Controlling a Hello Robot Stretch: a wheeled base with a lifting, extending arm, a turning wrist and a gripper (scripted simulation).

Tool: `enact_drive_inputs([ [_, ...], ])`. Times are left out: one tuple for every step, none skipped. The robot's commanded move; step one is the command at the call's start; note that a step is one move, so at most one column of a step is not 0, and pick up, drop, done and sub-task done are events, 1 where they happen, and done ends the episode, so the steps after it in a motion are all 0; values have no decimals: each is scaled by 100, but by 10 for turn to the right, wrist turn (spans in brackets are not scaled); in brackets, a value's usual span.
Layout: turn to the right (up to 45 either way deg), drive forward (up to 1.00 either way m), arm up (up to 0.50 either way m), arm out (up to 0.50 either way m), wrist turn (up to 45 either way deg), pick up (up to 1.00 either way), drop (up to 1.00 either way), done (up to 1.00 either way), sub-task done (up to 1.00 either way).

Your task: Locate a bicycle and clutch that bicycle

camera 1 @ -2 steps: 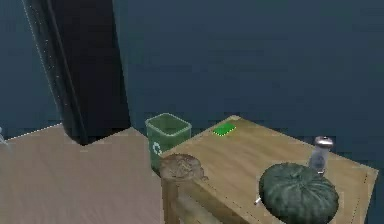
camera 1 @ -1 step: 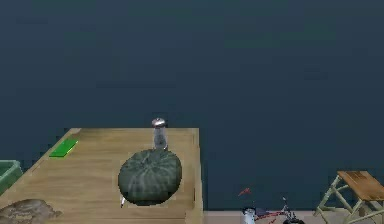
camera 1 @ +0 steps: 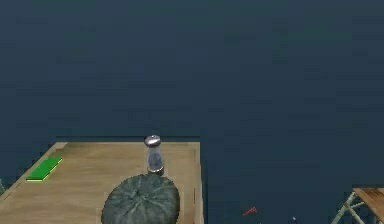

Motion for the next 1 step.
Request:
enact_drive_inputs([
  [-450, 0, 0, 0, 0, 0, 0, 0, 0],
])
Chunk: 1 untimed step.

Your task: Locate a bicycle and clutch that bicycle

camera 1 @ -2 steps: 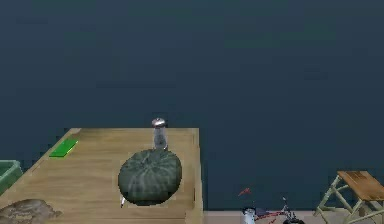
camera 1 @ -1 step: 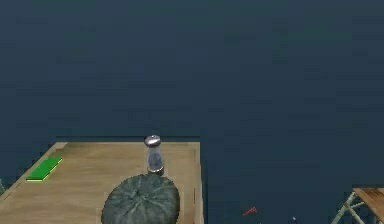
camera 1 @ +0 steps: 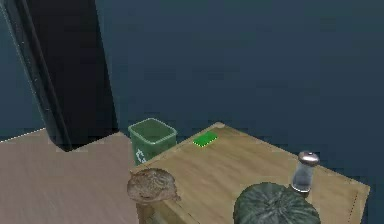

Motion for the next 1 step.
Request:
enact_drive_inputs([
  [-120, 0, 0, 0, 0, 0, 0, 0, 0],
])
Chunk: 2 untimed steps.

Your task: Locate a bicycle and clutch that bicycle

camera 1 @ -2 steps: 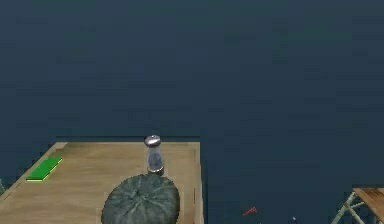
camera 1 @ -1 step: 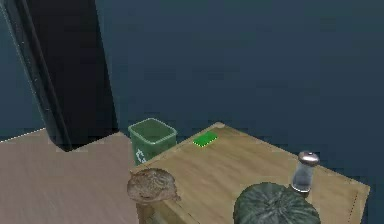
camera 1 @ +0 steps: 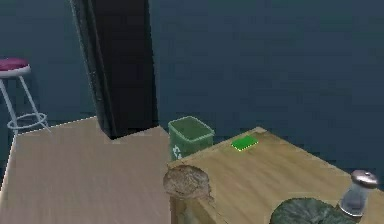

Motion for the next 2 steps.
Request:
enact_drive_inputs([
  [450, 0, 0, 0, 0, 0, 0, 0, 0],
  [450, 0, 0, 0, 0, 0, 0, 0, 0],
])
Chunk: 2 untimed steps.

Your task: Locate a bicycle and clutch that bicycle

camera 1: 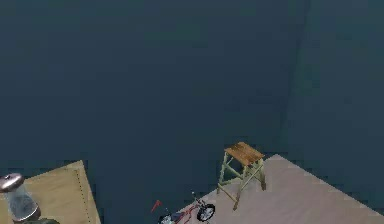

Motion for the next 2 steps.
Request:
enact_drive_inputs([
  [120, 0, 0, 0, 0, 0, 0, 0, 0],
  [0, 20, 0, 0, 0, 0, 0, 0, 0],
])
